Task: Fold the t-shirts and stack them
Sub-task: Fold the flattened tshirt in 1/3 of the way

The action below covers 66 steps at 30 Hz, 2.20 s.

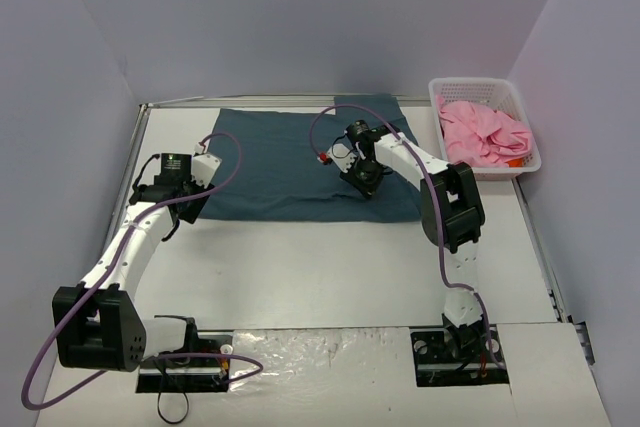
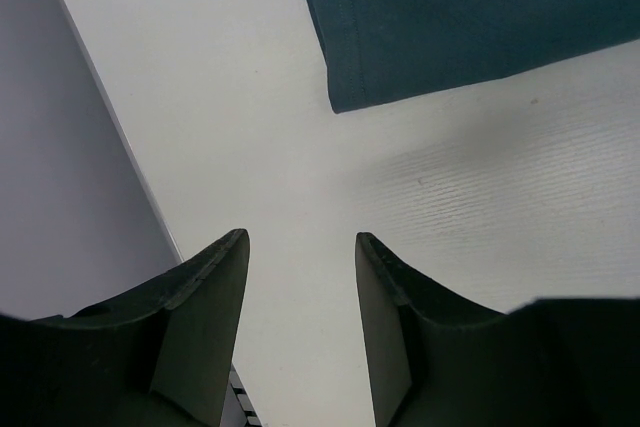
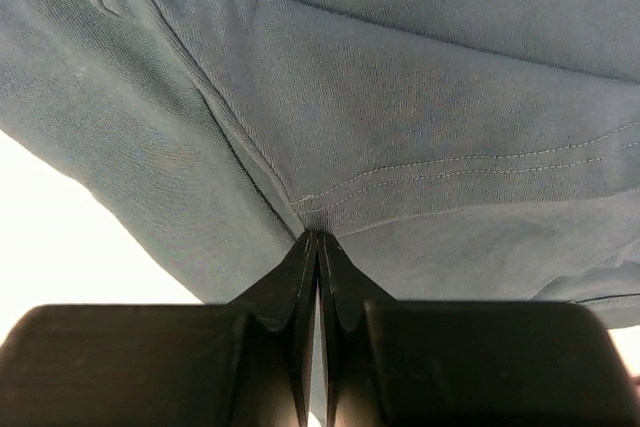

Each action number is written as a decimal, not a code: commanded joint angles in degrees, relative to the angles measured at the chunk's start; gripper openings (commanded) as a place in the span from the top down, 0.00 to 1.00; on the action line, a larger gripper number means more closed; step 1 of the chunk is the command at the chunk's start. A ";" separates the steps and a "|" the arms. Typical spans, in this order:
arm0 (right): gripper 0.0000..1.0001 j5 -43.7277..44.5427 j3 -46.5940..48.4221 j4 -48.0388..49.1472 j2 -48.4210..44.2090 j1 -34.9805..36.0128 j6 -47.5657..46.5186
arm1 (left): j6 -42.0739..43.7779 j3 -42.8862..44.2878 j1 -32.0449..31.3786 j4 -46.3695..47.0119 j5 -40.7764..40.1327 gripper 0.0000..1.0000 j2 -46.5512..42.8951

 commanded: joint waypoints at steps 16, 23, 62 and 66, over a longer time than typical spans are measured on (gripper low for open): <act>0.73 -0.26 -0.95 -1.72 -0.96 -0.23 -0.03 | -0.69 0.39 0.36 -0.81 0.43 0.55 -0.69; 0.76 0.26 0.28 -1.80 0.53 -0.14 0.24 | -0.69 0.30 0.36 -0.81 0.43 0.55 -0.69; 0.65 1.58 3.27 -1.80 3.17 1.44 0.41 | -0.60 0.30 0.36 -0.73 0.87 0.55 -0.07; 0.65 1.67 2.92 -1.89 3.43 1.36 0.33 | -0.60 0.21 0.36 -0.64 0.87 0.55 0.10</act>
